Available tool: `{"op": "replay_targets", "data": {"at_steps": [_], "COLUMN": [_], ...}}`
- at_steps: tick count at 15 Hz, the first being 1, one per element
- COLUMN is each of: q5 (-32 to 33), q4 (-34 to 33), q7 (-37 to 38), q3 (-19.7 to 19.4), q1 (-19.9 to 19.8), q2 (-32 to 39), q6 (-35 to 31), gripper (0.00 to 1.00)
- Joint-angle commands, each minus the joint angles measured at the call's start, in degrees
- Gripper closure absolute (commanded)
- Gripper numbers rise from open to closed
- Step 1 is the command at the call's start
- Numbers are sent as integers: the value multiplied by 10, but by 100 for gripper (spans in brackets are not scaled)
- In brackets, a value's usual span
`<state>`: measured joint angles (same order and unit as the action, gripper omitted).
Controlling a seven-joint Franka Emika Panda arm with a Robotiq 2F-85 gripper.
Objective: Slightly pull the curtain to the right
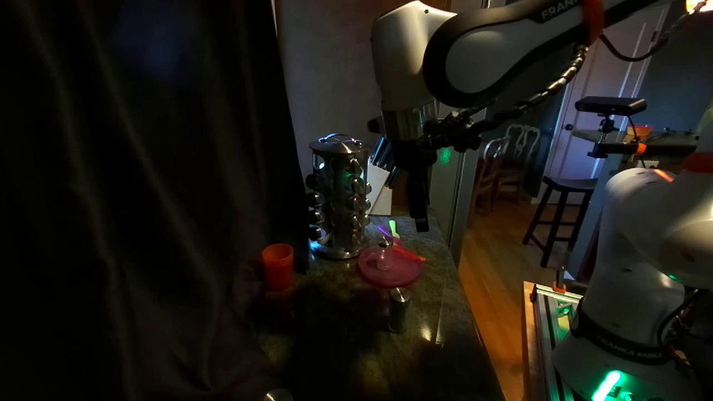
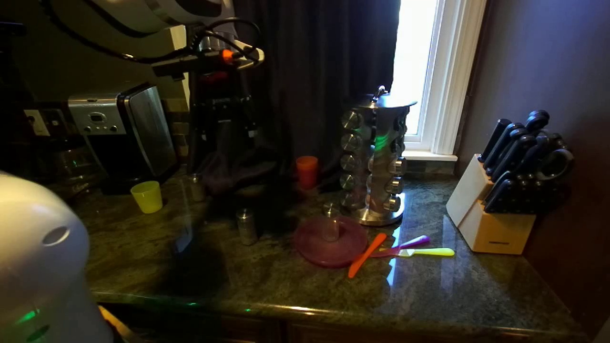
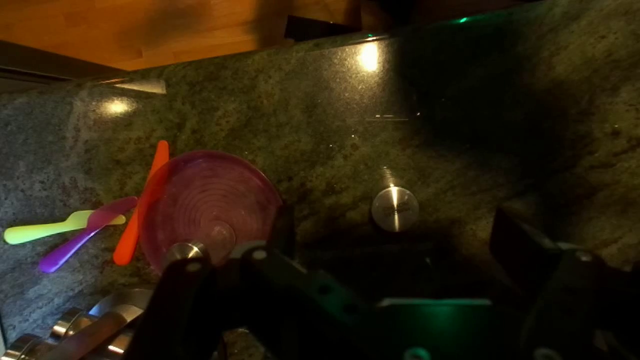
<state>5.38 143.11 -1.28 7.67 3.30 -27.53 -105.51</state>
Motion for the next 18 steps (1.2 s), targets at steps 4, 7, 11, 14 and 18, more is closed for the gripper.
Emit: {"op": "replay_targets", "data": {"at_steps": [4, 7, 11, 14, 18], "q5": [14, 26, 34, 43, 13], "q4": [-9, -48, -155, -252, -344], "q7": [-22, -76, -180, -316, -465], "q3": [-14, -31, -62, -99, -156], "q1": [12, 14, 17, 20, 14], "q2": [-6, -14, 6, 39, 79], "q6": [-27, -43, 6, 70, 45], "gripper": [0, 0, 0, 0, 0]}}
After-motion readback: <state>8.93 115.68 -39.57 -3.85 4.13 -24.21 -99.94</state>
